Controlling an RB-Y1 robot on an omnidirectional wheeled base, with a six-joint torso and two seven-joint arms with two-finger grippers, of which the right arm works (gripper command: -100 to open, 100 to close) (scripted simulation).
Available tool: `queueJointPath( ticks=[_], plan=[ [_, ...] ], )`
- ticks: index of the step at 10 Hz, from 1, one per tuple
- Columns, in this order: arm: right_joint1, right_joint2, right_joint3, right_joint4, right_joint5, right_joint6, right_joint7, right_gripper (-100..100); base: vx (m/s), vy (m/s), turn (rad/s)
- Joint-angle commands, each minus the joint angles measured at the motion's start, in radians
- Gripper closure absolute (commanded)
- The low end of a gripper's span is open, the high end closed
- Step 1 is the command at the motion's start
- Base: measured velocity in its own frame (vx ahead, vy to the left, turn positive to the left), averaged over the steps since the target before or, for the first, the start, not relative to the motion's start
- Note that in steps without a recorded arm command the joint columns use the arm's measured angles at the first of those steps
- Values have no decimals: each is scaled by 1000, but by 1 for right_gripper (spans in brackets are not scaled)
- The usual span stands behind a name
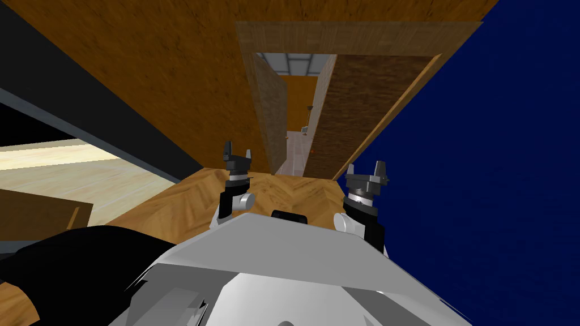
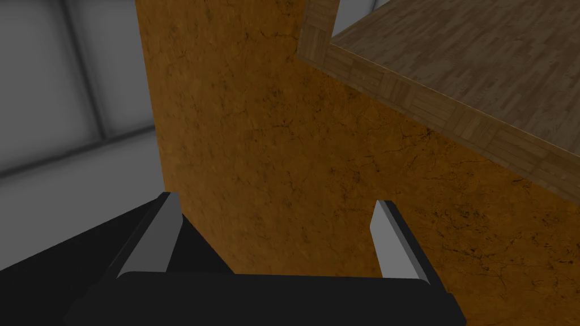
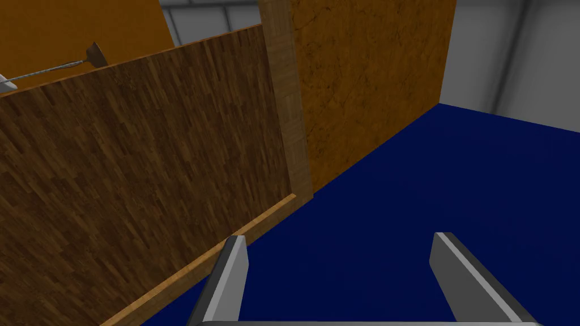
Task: Push the door open
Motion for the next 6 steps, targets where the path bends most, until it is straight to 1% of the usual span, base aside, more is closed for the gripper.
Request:
queueJointPath(
  ticks=[1,3,4,5,6],
  plan=[
    [-10,-10,-1,34,1,-8,4,-100,119,-21,25],
    [-23,-22,-2,79,3,-18,9,-100,185,-22,22],
    [-27,-26,-2,95,4,-22,11,-100,139,-22,19],
    [-36,-33,-3,127,5,-29,14,-100,133,-50,19],
    [-41,-36,-3,143,6,-33,16,-100,126,-49,24]
  ],
)
